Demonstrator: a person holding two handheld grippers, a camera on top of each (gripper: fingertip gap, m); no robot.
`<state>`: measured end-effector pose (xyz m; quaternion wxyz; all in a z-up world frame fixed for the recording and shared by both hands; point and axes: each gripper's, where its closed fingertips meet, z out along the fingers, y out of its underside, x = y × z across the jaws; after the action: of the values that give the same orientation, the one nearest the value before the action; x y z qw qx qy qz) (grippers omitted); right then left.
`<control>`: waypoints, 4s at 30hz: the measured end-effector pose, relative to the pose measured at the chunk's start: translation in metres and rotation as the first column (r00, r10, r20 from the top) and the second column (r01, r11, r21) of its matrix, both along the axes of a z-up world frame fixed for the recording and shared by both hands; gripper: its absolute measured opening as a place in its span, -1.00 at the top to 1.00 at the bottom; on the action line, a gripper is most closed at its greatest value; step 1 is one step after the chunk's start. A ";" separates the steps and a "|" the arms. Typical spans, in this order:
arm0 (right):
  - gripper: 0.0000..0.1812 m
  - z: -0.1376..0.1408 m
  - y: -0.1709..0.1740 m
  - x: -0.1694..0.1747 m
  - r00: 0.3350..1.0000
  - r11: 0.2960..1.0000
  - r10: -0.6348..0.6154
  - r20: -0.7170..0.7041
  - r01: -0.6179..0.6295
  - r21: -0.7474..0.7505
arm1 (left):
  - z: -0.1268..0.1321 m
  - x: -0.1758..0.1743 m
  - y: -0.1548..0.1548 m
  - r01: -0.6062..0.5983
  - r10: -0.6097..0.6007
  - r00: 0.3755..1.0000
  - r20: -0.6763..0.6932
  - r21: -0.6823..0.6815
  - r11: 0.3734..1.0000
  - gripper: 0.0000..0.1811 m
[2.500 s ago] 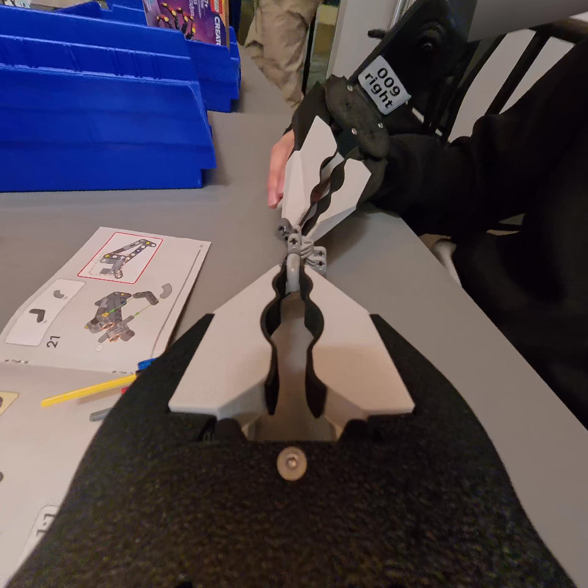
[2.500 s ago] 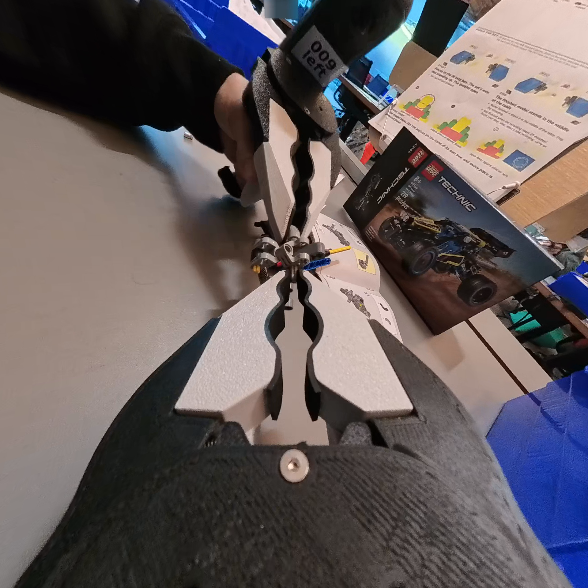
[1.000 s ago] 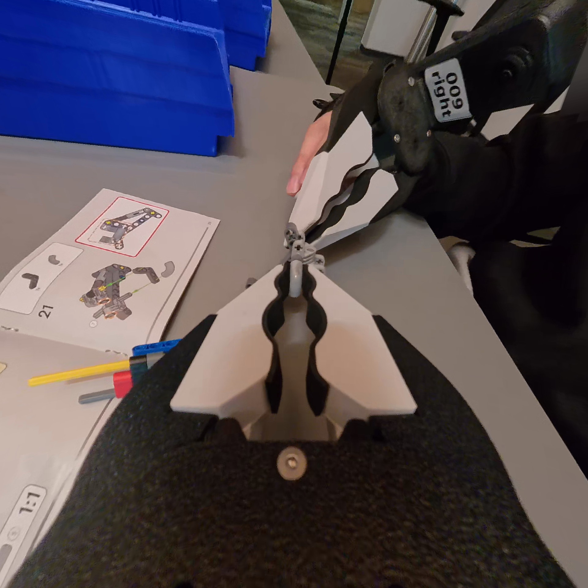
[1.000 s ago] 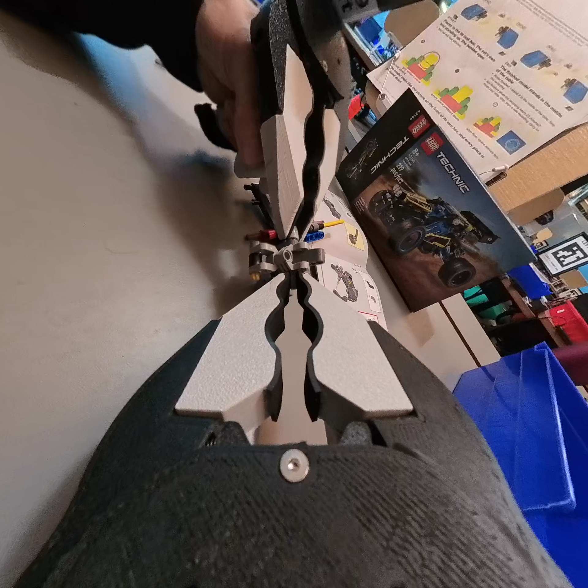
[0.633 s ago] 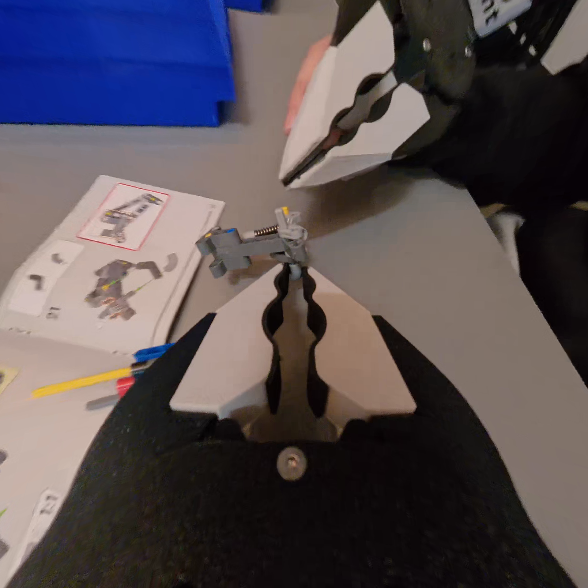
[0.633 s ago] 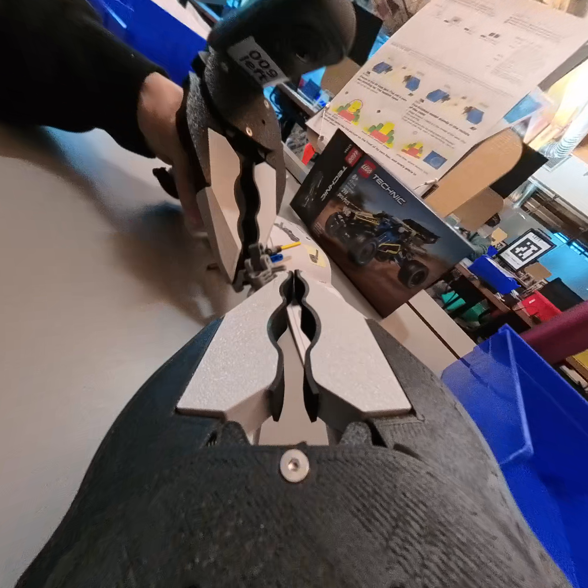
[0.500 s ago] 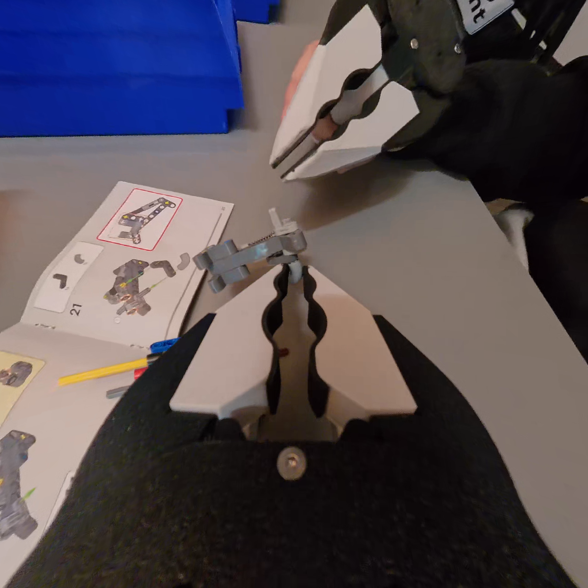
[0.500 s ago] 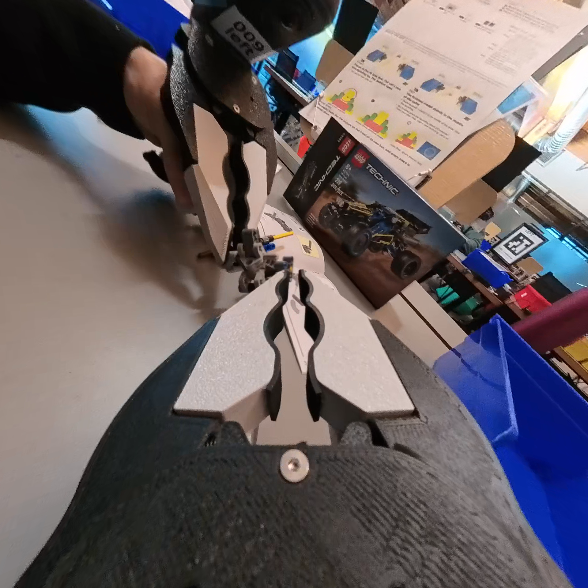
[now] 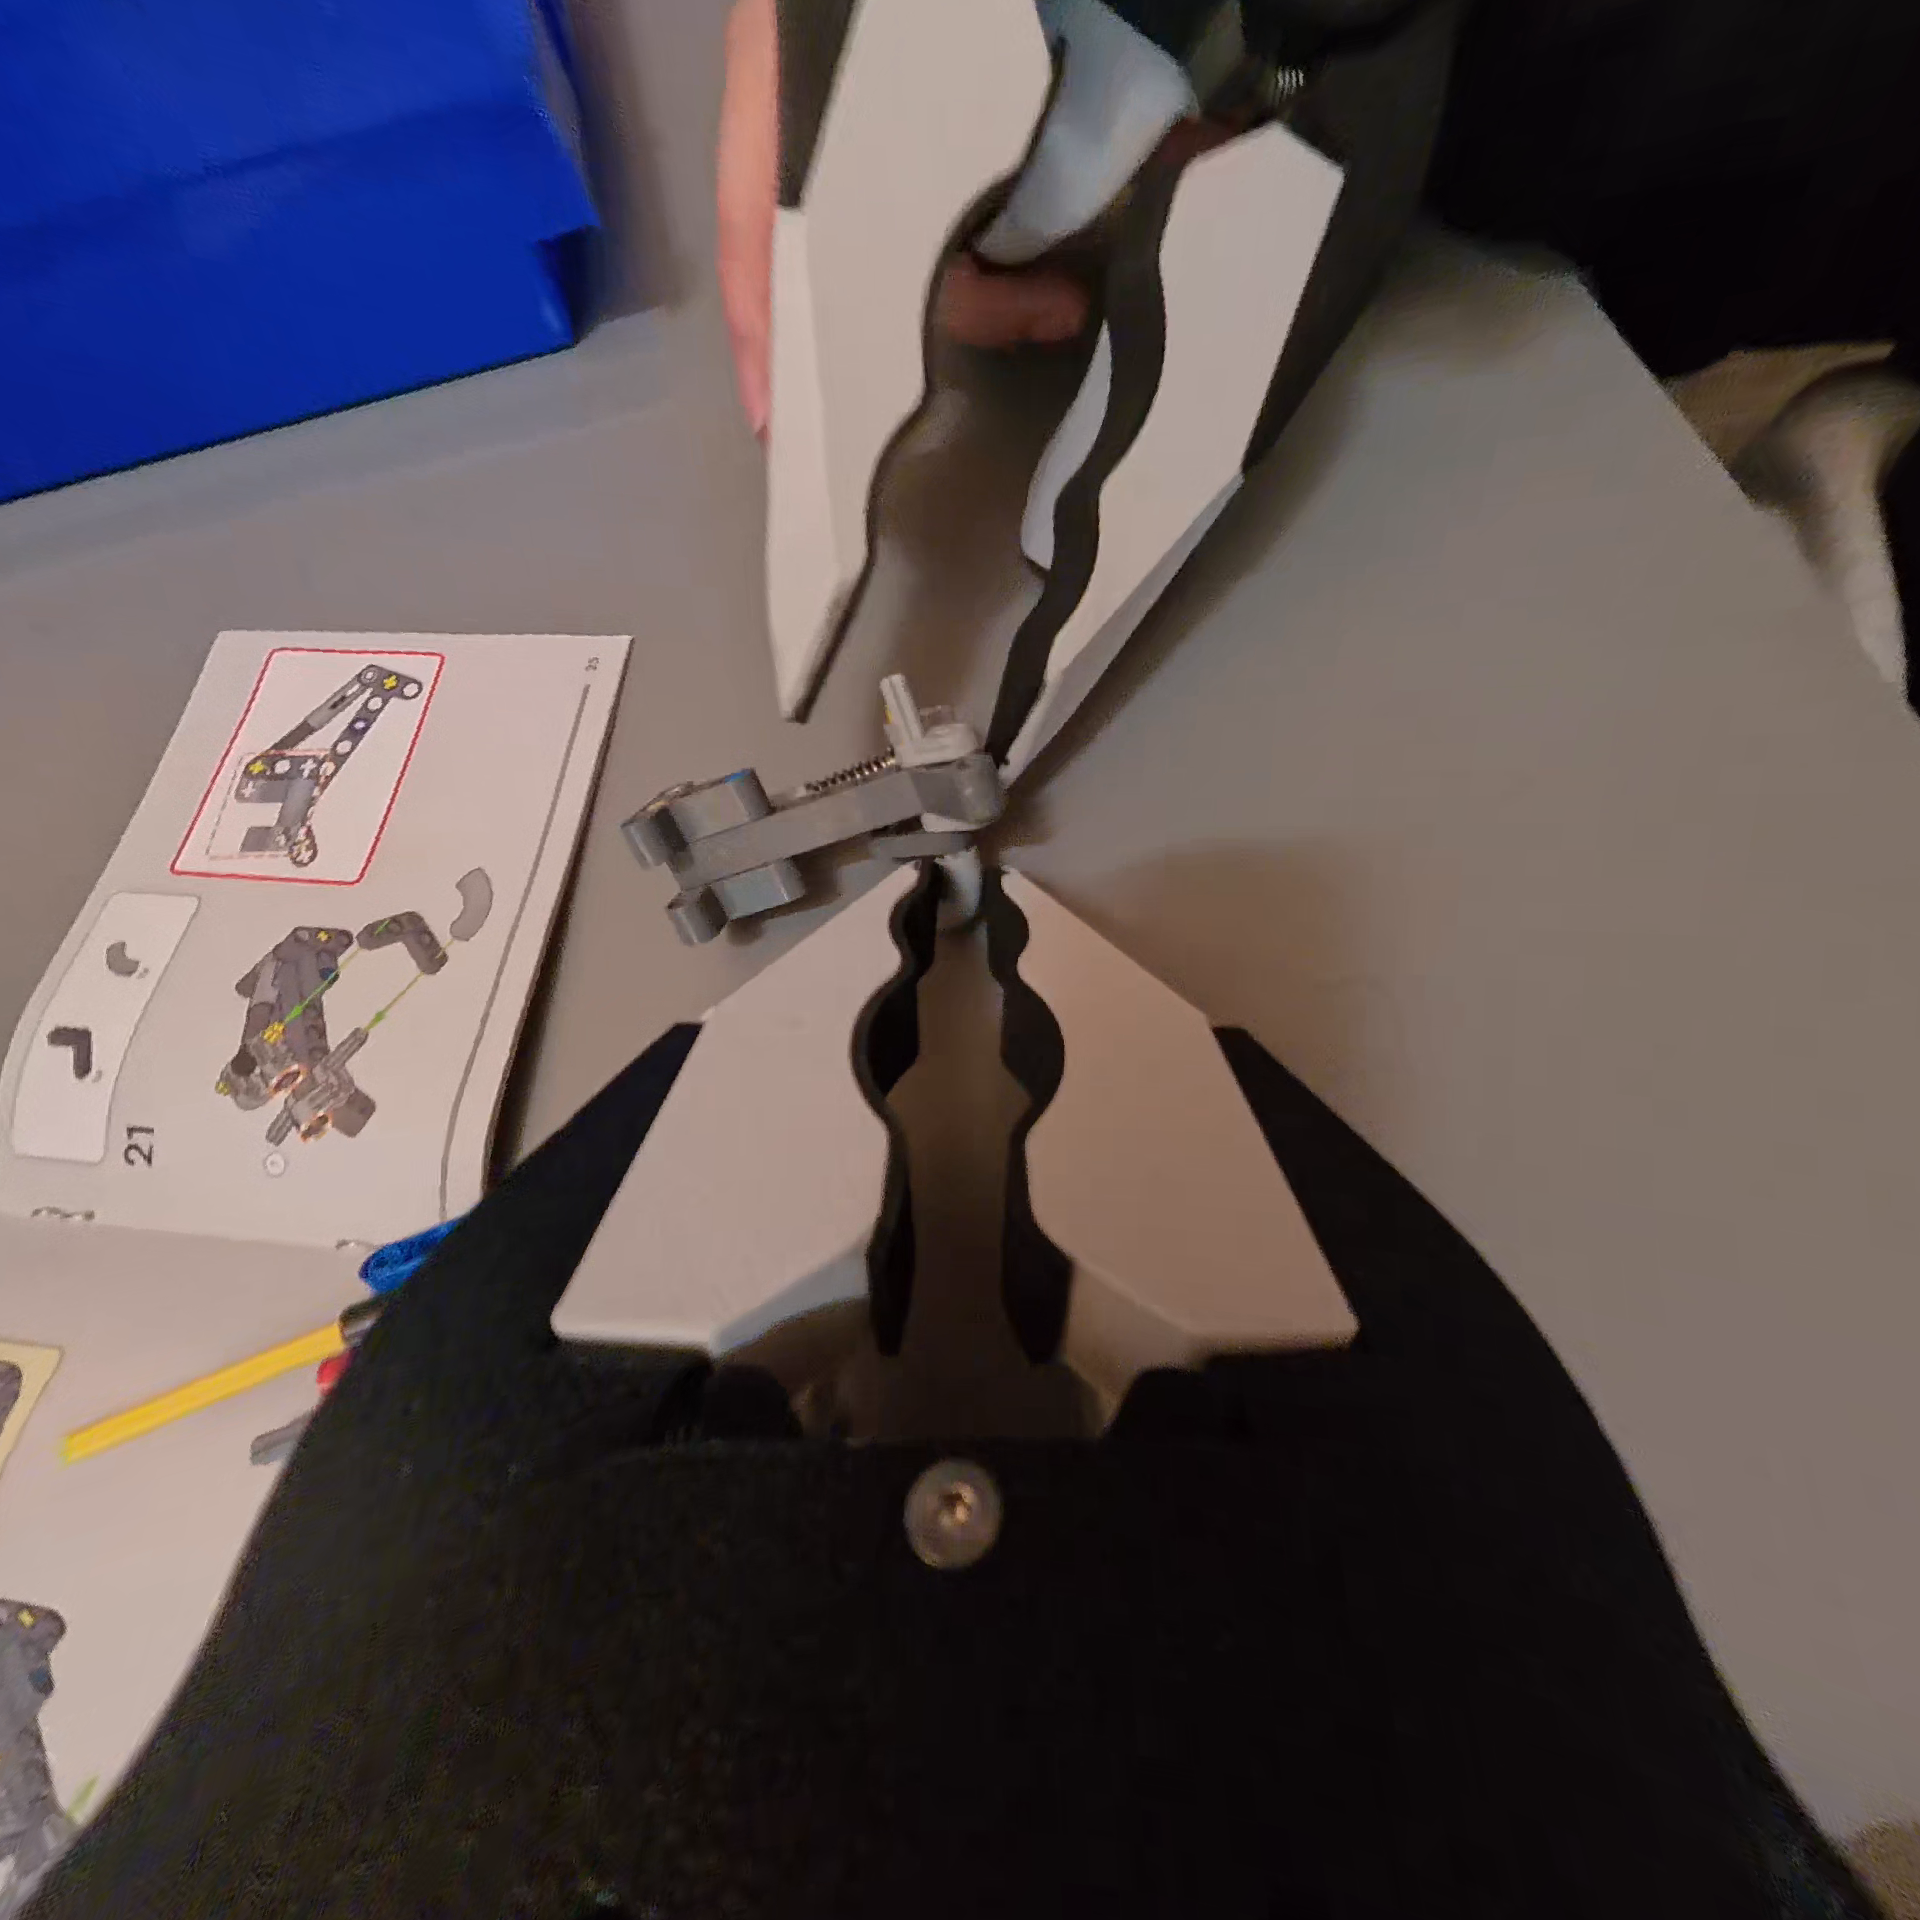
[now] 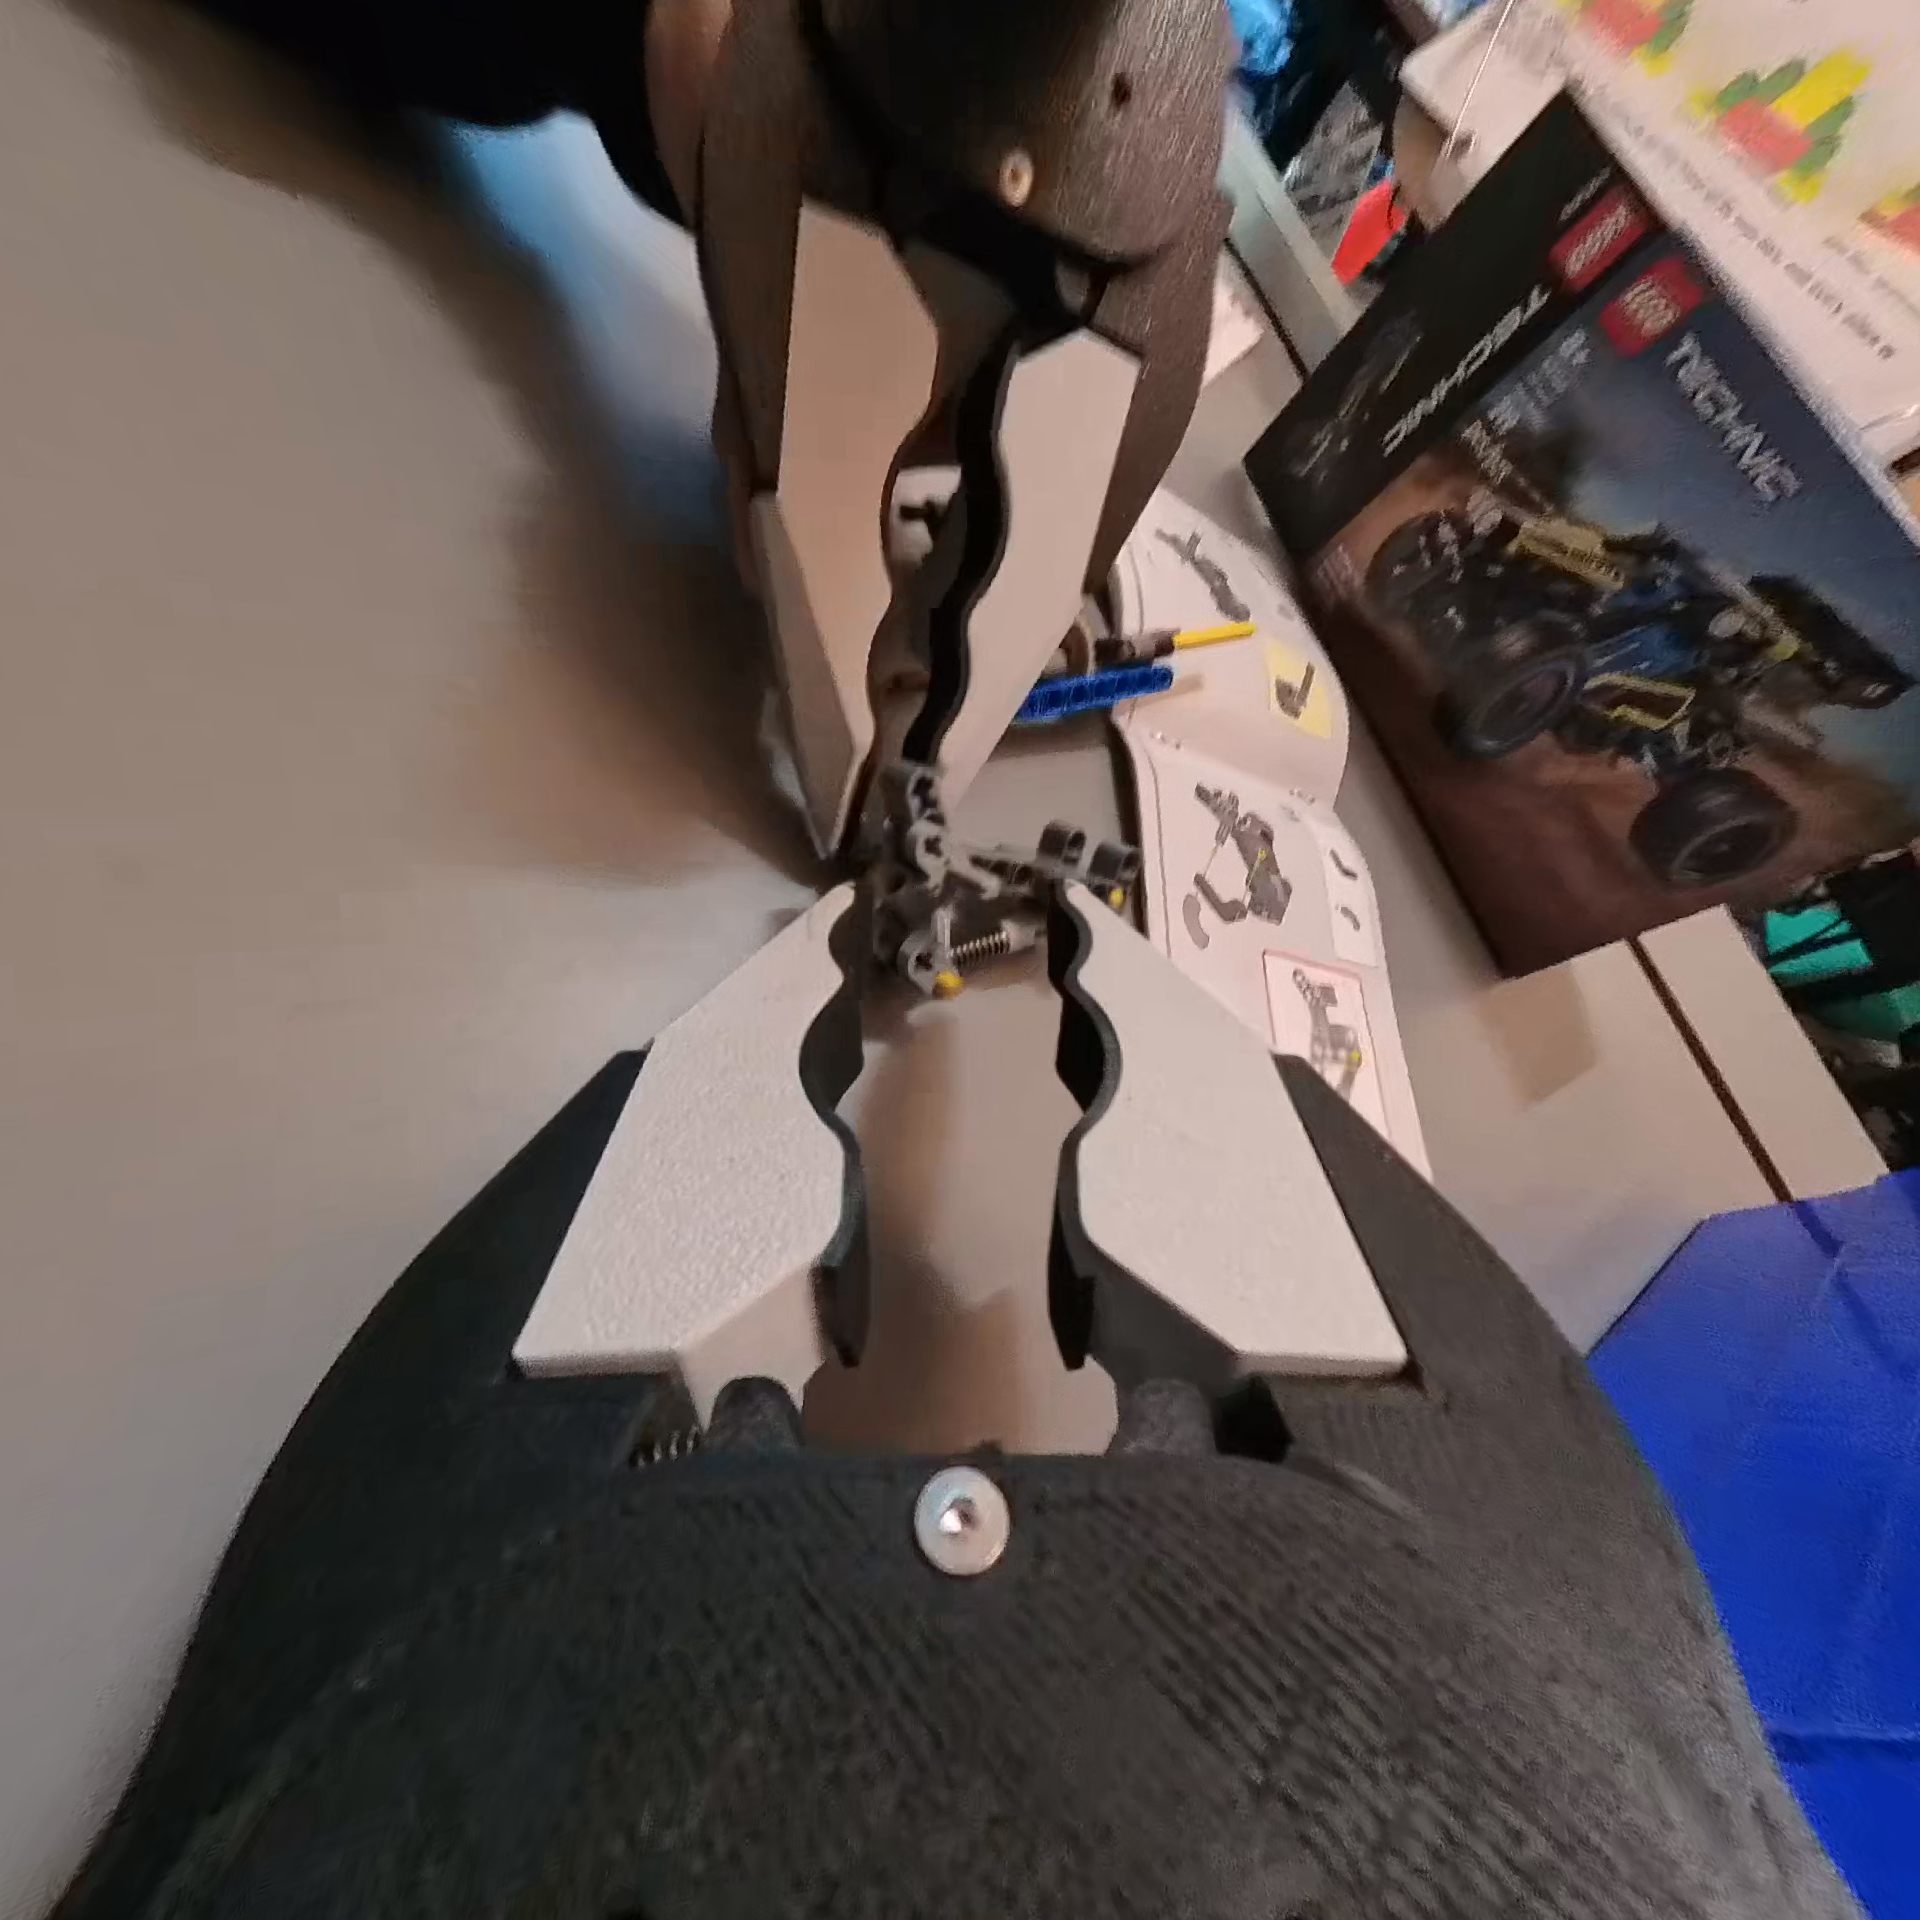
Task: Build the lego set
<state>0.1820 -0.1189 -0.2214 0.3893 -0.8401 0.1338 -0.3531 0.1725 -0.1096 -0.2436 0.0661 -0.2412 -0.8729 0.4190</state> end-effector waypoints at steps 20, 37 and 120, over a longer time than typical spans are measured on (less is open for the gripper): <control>0.78 0.030 -0.011 0.018 0.975 0.980 -0.168 0.147 0.149 0.131 | 0.038 0.031 -0.025 -0.077 0.311 0.839 0.446 -0.468 0.881 0.92; 0.42 0.067 0.002 -0.003 0.836 0.500 0.236 -0.495 0.332 0.799 | 0.101 0.036 -0.013 0.252 0.573 0.066 0.817 -0.569 0.783 0.96; 0.83 0.105 0.017 -0.038 0.894 0.892 0.138 0.427 -0.300 0.339 | 0.111 -0.015 0.016 -0.014 -0.208 0.845 -0.493 -0.409 0.913 0.78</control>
<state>0.1443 -0.1021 -0.1161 0.6078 -0.6659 0.0242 -0.4320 0.1571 -0.0935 -0.1330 0.2736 -0.1703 -0.7041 0.6328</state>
